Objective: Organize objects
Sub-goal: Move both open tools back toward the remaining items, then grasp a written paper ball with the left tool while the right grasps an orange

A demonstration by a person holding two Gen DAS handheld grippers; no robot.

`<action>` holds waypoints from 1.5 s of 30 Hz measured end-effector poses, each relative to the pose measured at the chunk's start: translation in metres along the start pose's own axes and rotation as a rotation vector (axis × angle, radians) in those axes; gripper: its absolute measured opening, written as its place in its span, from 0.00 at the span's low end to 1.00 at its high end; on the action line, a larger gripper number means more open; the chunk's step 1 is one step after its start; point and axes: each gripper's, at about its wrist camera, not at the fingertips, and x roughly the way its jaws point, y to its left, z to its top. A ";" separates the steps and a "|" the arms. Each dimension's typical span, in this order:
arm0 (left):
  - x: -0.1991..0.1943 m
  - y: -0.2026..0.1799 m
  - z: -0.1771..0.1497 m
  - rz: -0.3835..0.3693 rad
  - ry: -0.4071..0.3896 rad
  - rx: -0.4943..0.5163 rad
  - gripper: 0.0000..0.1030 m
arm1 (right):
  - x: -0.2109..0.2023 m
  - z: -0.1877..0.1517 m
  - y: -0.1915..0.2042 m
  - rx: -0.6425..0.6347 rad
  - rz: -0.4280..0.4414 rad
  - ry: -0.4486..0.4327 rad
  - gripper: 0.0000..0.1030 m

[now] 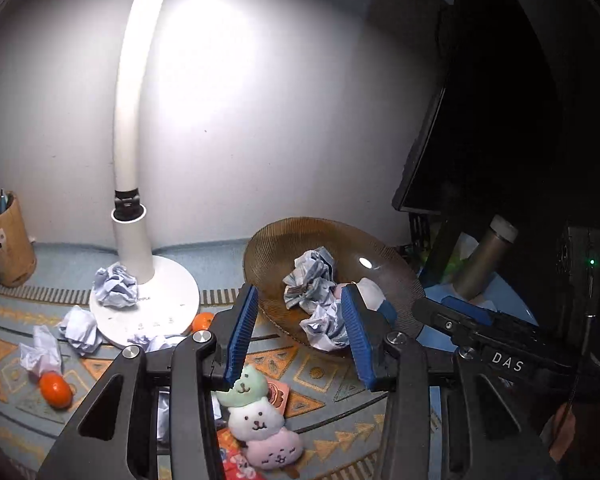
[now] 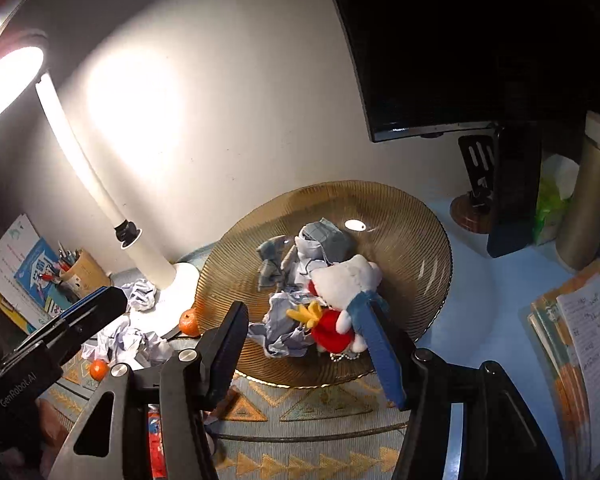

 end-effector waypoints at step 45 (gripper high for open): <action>-0.062 0.250 -0.069 0.200 0.203 -0.212 0.96 | 0.043 -0.128 0.171 -0.172 0.244 0.169 0.63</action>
